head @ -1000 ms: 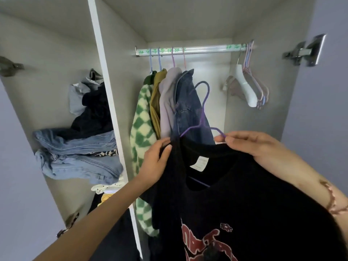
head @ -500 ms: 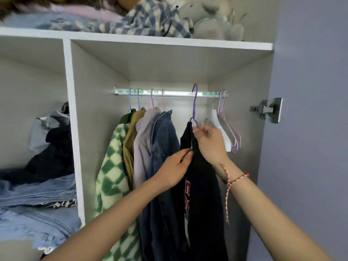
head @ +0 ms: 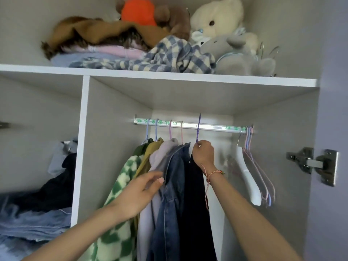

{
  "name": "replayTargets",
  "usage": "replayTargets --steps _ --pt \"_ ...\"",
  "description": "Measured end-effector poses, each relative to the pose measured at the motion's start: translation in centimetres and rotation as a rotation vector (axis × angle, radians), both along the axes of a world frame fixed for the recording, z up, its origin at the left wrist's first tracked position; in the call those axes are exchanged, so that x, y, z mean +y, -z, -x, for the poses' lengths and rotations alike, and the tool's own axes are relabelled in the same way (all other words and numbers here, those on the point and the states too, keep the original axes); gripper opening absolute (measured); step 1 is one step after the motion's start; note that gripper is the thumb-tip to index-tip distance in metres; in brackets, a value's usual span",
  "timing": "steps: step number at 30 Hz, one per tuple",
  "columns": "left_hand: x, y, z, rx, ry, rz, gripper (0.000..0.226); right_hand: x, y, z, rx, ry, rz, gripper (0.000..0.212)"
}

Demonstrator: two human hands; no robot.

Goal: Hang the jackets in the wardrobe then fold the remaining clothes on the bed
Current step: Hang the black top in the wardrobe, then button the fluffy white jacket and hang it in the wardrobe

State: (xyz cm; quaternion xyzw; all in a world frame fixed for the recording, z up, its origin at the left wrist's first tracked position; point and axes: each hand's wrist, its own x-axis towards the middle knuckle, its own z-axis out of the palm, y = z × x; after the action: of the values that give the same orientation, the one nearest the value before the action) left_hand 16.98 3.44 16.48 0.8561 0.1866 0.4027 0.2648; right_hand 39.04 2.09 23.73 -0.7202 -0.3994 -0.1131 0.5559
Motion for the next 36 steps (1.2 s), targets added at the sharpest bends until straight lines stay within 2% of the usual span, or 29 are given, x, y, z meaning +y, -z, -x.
replayTargets --steps 4,6,9,12,14,16,17,22,24,26,27,29,30,32,35,36 --pt "1.0 -0.1 -0.3 -0.014 -0.036 0.007 0.016 2.8 -2.5 -2.0 0.036 0.018 0.035 0.024" --pt "1.0 0.5 -0.4 -0.026 -0.038 0.027 0.016 3.3 -2.7 -2.7 0.045 0.023 0.089 0.024" --pt "0.9 1.3 -0.7 -0.067 -0.061 0.015 0.066 4.0 -1.3 -3.7 0.003 0.023 0.143 0.025" --pt "0.8 1.8 -0.6 -0.049 -0.083 0.045 0.079 4.4 1.0 -3.5 -0.041 0.0 0.196 0.026" --pt "0.4 2.4 -0.8 -0.018 -0.097 0.075 0.065 4.4 2.0 -3.4 -0.041 -0.005 0.194 0.028" --pt "0.2 2.7 -1.0 0.003 -0.103 0.111 0.024 4.2 2.0 -3.1 -0.071 0.005 0.201 0.031" --pt "0.3 3.2 -1.2 0.009 -0.107 0.134 0.012 4.2 2.3 -3.1 -0.081 -0.005 0.221 0.034" --pt "0.5 4.9 -1.8 0.009 -0.129 0.193 0.016 2.6 3.9 -1.6 0.001 -0.123 0.308 0.057" --pt "0.7 5.9 -1.7 -0.009 -0.139 0.21 0.016 1.6 5.3 0.1 -0.2 0.029 0.313 0.063" --pt "0.4 6.2 -1.2 -0.031 -0.142 0.22 0.016 0.5 6.7 2.8 -0.514 0.166 0.153 0.064" --pt "0.3 6.2 -0.9 -0.046 -0.153 0.246 0.017 0.1 7.2 4.5 -0.594 0.108 0.025 0.057" --pt "0.3 6.6 0.5 -0.06 -0.196 0.257 0.016 -0.7 8.3 9.1 -0.52 -0.334 -0.031 0.039" --pt "0.1 7.2 2.5 -0.039 -0.248 0.244 0.015 -0.8 9.2 12.2 -0.403 -0.617 0.04 0.03" --pt "-0.3 6.9 4.5 0.013 -0.288 0.202 0.014 -1.1 10.1 15.6 -0.243 -0.907 0.201 0.022" --pt "-2.4 8.2 11.1 0.086 -0.394 0.225 0.018 -0.9 12.3 21.8 -0.164 -1.105 0.298 0.021" --pt "-4.0 9.3 16.2 0.136 -0.485 0.228 0.016 -0.8 13.4 26.4 -0.126 -1.217 0.336 0.022"
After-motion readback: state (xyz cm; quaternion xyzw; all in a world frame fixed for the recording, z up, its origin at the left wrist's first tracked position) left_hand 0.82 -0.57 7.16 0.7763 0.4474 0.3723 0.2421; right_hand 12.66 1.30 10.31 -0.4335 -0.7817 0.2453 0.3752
